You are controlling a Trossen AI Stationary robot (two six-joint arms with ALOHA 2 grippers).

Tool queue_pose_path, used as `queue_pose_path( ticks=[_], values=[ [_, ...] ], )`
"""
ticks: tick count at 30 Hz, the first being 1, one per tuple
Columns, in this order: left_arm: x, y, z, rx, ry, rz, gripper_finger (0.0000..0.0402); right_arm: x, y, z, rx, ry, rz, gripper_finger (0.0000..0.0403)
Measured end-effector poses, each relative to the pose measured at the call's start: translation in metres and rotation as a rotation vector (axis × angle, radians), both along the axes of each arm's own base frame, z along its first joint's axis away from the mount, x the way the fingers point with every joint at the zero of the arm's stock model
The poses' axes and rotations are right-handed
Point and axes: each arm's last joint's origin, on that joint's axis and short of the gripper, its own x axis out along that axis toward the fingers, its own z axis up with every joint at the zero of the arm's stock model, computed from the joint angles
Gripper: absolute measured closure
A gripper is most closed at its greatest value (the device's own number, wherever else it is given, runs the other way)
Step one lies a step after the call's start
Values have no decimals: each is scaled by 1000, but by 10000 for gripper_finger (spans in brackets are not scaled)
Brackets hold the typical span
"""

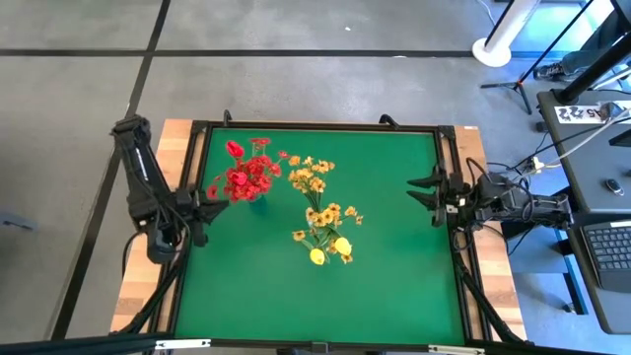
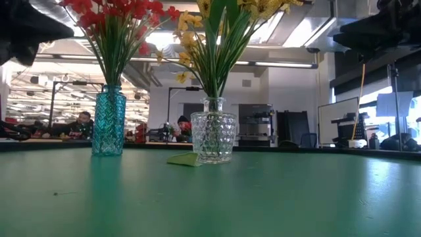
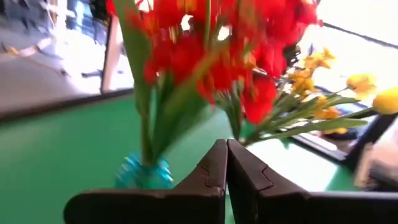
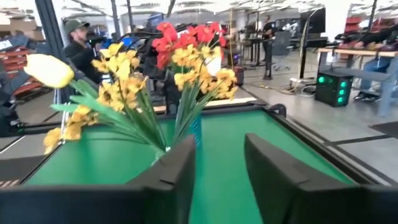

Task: Sort flowers into vase by color
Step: Return to Home Position

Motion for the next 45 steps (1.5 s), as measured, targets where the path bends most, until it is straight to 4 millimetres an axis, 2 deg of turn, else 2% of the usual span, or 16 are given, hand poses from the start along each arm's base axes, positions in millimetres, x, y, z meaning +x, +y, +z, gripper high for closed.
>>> queue_pose_path(
  ticks=[5, 9, 12, 15, 22, 26, 30, 35, 38, 41, 43, 45],
  values=[
    [5, -18, -35, -51, -39, -22, 401, 1, 1, -1, -2, -5, 41, 342],
    [6, -19, -66, -55, -59, -10, 401, 8, 1, -16, -11, -15, 45, 395],
    [4, -14, -83, -63, -68, -6, 401, 14, 1, -34, -8, -13, 46, 390],
    [2, -10, -90, -72, -76, -2, 401, 17, 1, -49, 10, 11, 47, 387],
    [3, -5, -94, -45, -67, 29, 401, 18, 1, -50, -12, -18, 19, 395],
    [5, -4, -94, -63, -61, 40, 401, 18, 1, -47, -37, -46, 13, 398],
    [10, -14, -89, -153, -3, -54, 401, 18, 1, -47, -46, -48, 11, 399],
    [24, -26, -65, -179, 14, -231, 401, 18, 1, -48, -48, -44, 14, 400],
    [36, -26, -41, -99, -63, -332, 401, 18, 1, -47, -49, -45, 23, 400],
    [46, -21, -19, 66, -200, -456, 401, 18, 1, -47, -44, -45, 26, 400],
    [51, -16, -9, 178, -284, -505, 401, 18, 1, -47, -35, -47, 38, 401],
    [55, -11, -7, 248, -301, -507, 401, 18, 2, -47, -35, -47, 47, 401]
  ],
)
